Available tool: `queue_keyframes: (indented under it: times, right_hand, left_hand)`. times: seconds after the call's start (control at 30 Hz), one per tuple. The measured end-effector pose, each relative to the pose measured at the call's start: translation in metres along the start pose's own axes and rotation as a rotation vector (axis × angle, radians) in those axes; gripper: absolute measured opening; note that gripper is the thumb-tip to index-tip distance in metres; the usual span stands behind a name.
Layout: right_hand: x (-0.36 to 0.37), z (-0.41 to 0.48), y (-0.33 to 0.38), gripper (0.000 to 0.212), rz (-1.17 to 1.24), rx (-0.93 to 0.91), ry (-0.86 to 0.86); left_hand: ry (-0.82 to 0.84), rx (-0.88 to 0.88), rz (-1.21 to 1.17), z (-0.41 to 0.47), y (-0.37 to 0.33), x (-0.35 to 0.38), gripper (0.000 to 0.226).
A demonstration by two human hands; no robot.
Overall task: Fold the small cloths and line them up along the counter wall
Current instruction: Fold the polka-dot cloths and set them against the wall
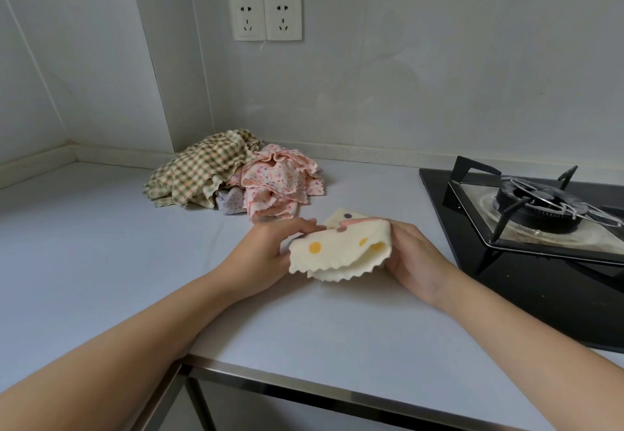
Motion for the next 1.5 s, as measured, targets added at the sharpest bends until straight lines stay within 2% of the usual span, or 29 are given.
queue_keyframes:
  times: [0.07,0.1,0.13,0.2,0.27,0.33,0.43,0.53,0.67,0.77,0.83,0.87,0.9,0.97,1.03,1.1,1.2,1.3,1.4,1.43,1.5]
  right_hand:
    - [-0.002,0.002,0.001,0.03,0.034,0.023,-0.024]
    - [-0.004,0.003,0.0,0.039,0.013,0.033,-0.049]
    - [-0.007,0.004,-0.002,0.045,-0.028,0.043,-0.089]
    - [-0.009,0.002,0.0,0.036,-0.153,0.05,-0.186]
    - [-0.012,0.0,0.0,0.026,-0.307,0.045,-0.261]
    - [-0.013,-0.001,0.002,0.028,-0.414,0.023,-0.301]
    - [-0.017,0.0,0.004,0.026,-0.582,-0.03,-0.335]
    - [-0.019,0.001,0.005,0.003,-0.786,-0.059,-0.333]
    - [-0.016,-0.001,0.001,0.028,-0.886,-0.078,-0.333]
    - [-0.015,-0.002,-0.001,0.047,-0.919,-0.097,-0.338]
    - [-0.012,-0.003,0.001,0.055,-0.987,-0.124,-0.326]
    - [-0.01,-0.004,0.002,0.056,-1.033,-0.139,-0.313]
    - [-0.01,-0.005,0.003,0.056,-1.085,-0.156,-0.296]
    - [-0.011,-0.005,0.006,0.048,-1.142,-0.234,-0.281]
    - [-0.014,-0.002,0.01,0.033,-1.074,-0.372,-0.26]
    - [-0.017,0.002,0.009,0.038,-1.061,-0.456,-0.182]
    - [-0.017,0.006,0.001,0.059,-1.214,-0.454,-0.044]
    - [-0.015,0.005,-0.004,0.062,-1.216,-0.437,0.009]
    - [-0.014,0.007,-0.002,0.061,-1.165,-0.464,-0.015]
    - [-0.015,0.007,-0.001,0.063,-1.157,-0.467,-0.026]
    - [-0.016,0.006,0.002,0.066,-1.109,-0.474,-0.036]
  left_hand:
    - [-0.041,-0.122,-0.169,0.002,-0.006,-0.003,0.015]
    - [-0.065,-0.177,-0.232,0.002,-0.009,-0.005,0.012]
    - [-0.083,-0.23,-0.281,0.002,-0.01,-0.004,0.012]
    - [-0.096,-0.335,-0.346,0.003,-0.011,-0.001,0.021]
    - [-0.113,-0.441,-0.306,0.002,-0.007,0.001,0.03]
    - [-0.106,-0.515,-0.233,0.003,-0.003,0.004,0.023]
    - [-0.085,-0.603,-0.083,0.002,0.0,0.008,0.031]
    - [-0.068,-0.648,0.082,0.0,0.001,0.008,0.032]
    - [-0.014,-0.596,0.342,0.002,0.003,0.009,0.018]
    - [0.009,-0.534,0.455,-0.002,-0.005,0.009,0.043]
    - [-0.006,-0.383,0.626,-0.004,-0.017,0.009,0.066]
    - [-0.04,-0.297,0.702,-0.004,-0.022,0.006,0.07]
    - [-0.081,-0.193,0.733,-0.001,-0.028,0.004,0.065]
    - [-0.095,0.036,0.617,0.0,-0.038,0.005,0.041]
    - [0.08,0.194,0.458,-0.002,-0.041,0.014,0.041]
    - [0.235,0.304,0.477,-0.008,-0.039,0.025,0.043]
    - [0.193,0.3,0.571,-0.006,-0.031,0.023,0.044]
    - [0.131,0.325,0.603,-0.006,-0.03,0.022,0.043]
    - [0.087,0.32,0.639,-0.006,-0.03,0.024,0.042]
    - [0.03,0.293,0.633,-0.006,-0.031,0.022,0.039]
    - [-0.083,0.129,0.51,-0.003,-0.028,0.013,0.027]
Point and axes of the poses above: each hand's wrist, its own z-axis towards the middle knuckle, its own x-axis out of the palm, y = z × x, the point moved 5 cm from there along z, towards the middle knuckle, and after that the axes turned 11 degrees about -y, right-handed, at the moved point
